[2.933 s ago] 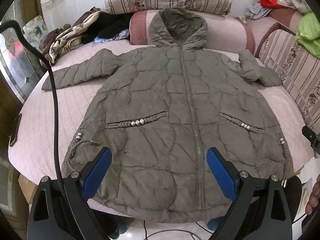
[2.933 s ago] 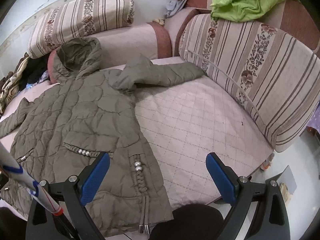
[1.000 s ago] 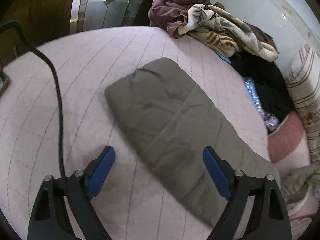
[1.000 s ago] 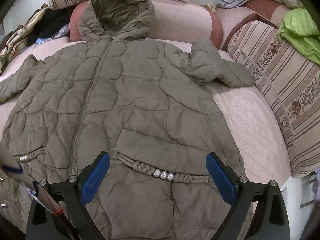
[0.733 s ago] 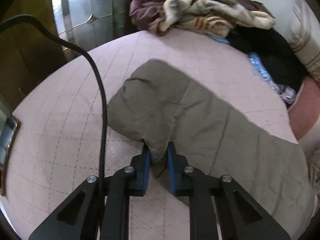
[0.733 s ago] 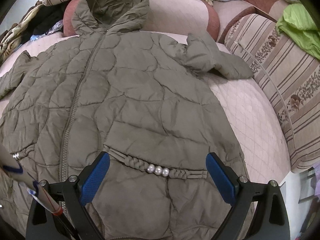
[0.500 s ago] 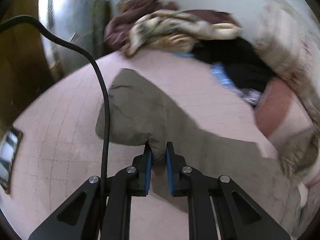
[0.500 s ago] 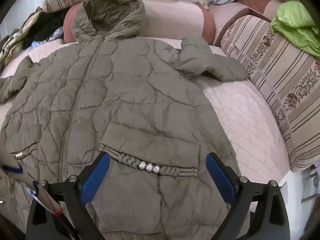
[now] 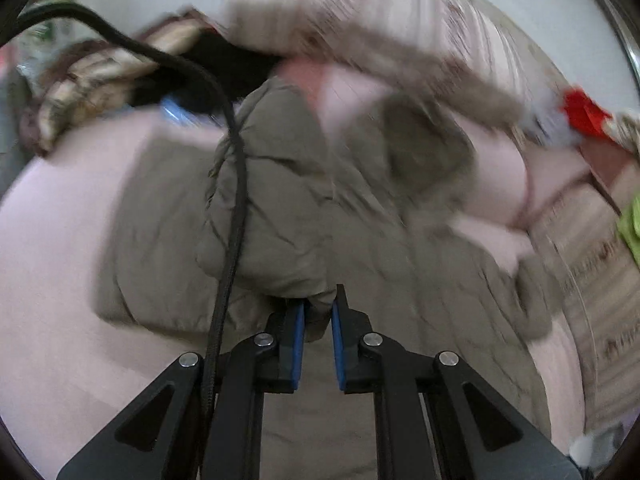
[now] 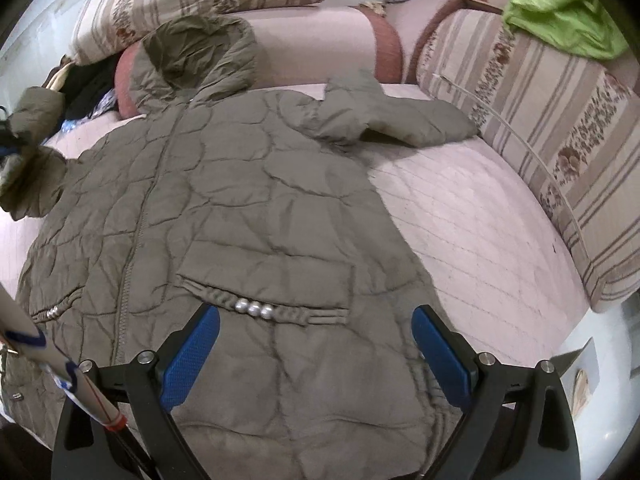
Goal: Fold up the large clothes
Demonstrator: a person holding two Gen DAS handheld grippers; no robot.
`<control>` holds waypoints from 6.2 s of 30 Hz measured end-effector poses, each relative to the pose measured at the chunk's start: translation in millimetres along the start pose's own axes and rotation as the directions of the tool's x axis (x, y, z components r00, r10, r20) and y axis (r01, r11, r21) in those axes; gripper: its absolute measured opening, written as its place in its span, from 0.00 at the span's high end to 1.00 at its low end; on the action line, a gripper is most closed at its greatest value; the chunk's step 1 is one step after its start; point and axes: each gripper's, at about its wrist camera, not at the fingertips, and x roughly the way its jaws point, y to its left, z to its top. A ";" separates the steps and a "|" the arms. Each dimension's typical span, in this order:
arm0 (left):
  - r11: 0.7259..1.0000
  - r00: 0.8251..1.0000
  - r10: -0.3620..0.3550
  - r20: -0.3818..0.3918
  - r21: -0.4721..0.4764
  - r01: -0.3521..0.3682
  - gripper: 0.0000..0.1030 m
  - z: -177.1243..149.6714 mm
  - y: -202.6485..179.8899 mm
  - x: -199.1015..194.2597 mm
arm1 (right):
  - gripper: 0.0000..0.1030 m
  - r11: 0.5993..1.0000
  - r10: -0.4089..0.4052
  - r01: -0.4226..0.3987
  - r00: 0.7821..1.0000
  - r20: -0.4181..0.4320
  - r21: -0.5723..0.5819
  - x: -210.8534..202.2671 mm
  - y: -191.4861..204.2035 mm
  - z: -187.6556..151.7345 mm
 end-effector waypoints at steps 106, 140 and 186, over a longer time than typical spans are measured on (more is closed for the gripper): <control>0.953 0.970 0.239 0.055 0.178 -0.245 0.27 -126.3 5.1 4.9 | 0.13 0.655 0.177 -0.160 0.983 0.055 0.739 269.7 -267.1 198.9; 0.933 0.912 0.357 0.202 -0.135 -0.335 0.27 -88.9 97.3 -96.7 | 0.93 0.936 0.352 -0.332 0.900 0.258 -0.118 -36.1 90.9 283.4; 0.891 0.894 0.432 0.116 -0.210 -0.404 0.27 -78.7 140.2 -82.7 | 0.52 0.909 0.336 -0.367 0.926 -0.173 -0.197 161.4 286.2 184.4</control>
